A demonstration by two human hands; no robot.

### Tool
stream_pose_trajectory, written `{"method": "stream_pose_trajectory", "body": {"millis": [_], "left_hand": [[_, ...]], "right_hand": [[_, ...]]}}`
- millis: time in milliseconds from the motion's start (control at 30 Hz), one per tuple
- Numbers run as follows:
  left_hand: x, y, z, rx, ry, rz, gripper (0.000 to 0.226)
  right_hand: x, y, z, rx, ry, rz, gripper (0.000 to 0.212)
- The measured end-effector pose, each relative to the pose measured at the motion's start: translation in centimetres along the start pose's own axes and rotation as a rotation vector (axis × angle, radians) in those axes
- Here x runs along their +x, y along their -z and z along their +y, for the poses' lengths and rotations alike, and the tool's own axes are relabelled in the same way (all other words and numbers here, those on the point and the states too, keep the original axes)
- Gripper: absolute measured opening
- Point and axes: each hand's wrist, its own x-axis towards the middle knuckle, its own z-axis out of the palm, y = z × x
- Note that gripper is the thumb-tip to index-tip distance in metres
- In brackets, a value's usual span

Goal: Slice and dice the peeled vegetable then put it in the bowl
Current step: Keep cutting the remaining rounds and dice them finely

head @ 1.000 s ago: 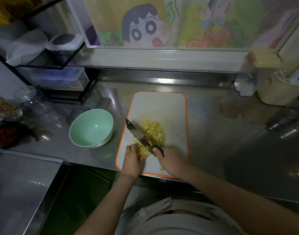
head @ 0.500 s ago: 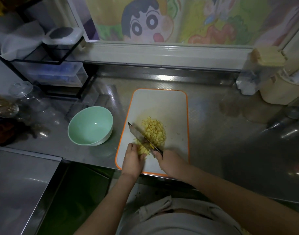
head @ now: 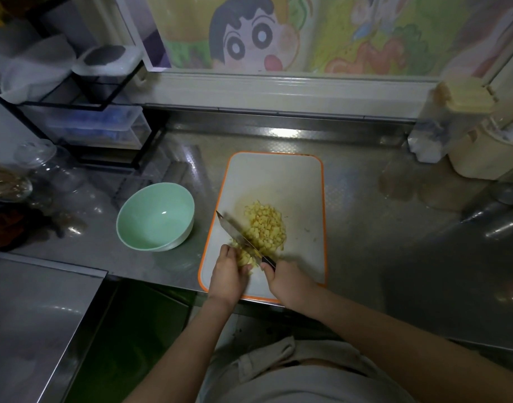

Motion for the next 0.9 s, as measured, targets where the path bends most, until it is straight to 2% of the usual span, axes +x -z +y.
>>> {"method": "stream_pose_trajectory", "body": {"millis": [167,367,667,900], "left_hand": [[-0.1,0.0,0.2,0.008,0.0,0.011,0.032],[-0.2,0.1,0.3,0.022,0.01,0.007,0.031],[-0.4,0.2,0.7,0.025,0.036,0.012,0.035],[-0.6,0.3,0.7,0.017,0.049,-0.002,0.037]], "right_hand": [[-0.1,-0.7,-0.1,-0.028,0.021,0.039,0.047],[0.6,-0.2,0.1,0.102,0.017,0.018,0.049],[0.4,1.1,0.5,0.096,0.046,0.01,0.046],[-0.1,2.0,-0.3,0.203,0.062,0.041,0.045]]}}
